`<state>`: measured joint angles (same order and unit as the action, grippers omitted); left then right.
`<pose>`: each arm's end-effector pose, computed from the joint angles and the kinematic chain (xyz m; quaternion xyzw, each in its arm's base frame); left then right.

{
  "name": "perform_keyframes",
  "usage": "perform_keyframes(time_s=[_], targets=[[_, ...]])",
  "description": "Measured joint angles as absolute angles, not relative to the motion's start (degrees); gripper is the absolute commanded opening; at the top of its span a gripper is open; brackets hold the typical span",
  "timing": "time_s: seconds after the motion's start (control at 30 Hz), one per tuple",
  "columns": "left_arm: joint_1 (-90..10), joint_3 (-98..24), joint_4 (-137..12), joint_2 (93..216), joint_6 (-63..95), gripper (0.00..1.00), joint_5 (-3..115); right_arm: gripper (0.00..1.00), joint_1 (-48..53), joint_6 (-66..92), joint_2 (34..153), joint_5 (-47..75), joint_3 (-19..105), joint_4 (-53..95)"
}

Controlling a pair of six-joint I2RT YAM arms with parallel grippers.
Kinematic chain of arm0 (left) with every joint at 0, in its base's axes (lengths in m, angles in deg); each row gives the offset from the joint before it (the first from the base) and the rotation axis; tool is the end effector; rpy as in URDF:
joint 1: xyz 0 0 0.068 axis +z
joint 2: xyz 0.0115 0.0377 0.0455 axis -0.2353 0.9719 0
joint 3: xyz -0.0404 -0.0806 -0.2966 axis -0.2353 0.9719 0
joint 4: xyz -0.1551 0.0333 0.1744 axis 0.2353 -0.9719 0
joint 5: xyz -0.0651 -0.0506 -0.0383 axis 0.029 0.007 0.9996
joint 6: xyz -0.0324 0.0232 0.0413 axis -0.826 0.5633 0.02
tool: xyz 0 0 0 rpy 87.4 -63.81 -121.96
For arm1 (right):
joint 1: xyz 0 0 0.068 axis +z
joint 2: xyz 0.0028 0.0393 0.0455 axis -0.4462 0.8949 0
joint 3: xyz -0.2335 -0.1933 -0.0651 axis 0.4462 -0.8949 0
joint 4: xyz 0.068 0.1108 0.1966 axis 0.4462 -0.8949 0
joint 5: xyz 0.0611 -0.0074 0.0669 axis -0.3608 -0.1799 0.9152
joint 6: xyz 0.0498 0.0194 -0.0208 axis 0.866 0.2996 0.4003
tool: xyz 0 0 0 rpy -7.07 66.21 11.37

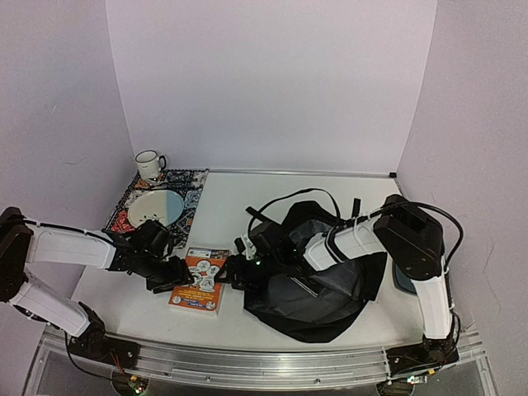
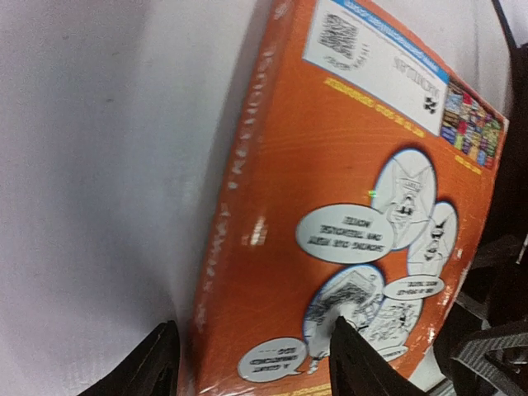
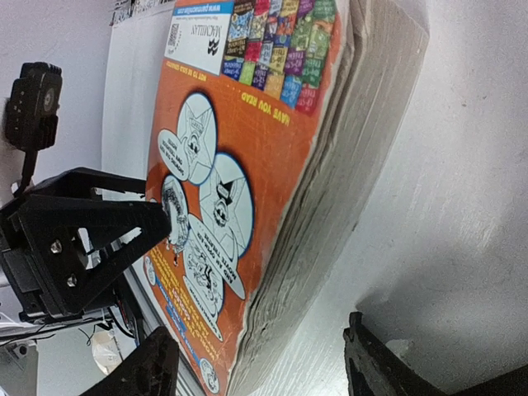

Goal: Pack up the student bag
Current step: Adjust the book at the center of the board, then pick up the book from the center of the board.

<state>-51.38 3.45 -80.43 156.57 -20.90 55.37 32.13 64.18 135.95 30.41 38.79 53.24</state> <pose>0.1572 -0.1283 0.1927 -0.0735 0.9659 -0.2101 0.1322 0.2322 0.4121 0.1933 -0.1209 0.8019 0.5652 0.1511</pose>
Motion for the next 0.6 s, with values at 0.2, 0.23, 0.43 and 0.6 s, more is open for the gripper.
perform_keyframes(time_s=[0.2,0.23,0.43,0.6], targets=[[-50.8,8.31,-67.32,156.67,-25.49,0.6,62.78,0.67,31.83,64.33,136.25,30.56,39.26,52.76],[-50.45,9.29,-65.01,156.61,-26.57,0.6,63.51,0.65,31.5,64.4,136.25,30.55,39.36,52.61],[-50.03,13.34,-56.07,155.89,-33.38,0.58,66.35,0.51,29.98,65.07,136.25,29.81,39.25,52.27],[-50.25,16.98,-52.22,153.63,-39.2,0.57,69.13,0.37,29.9,65.95,136.25,29.54,37.84,54.37]])
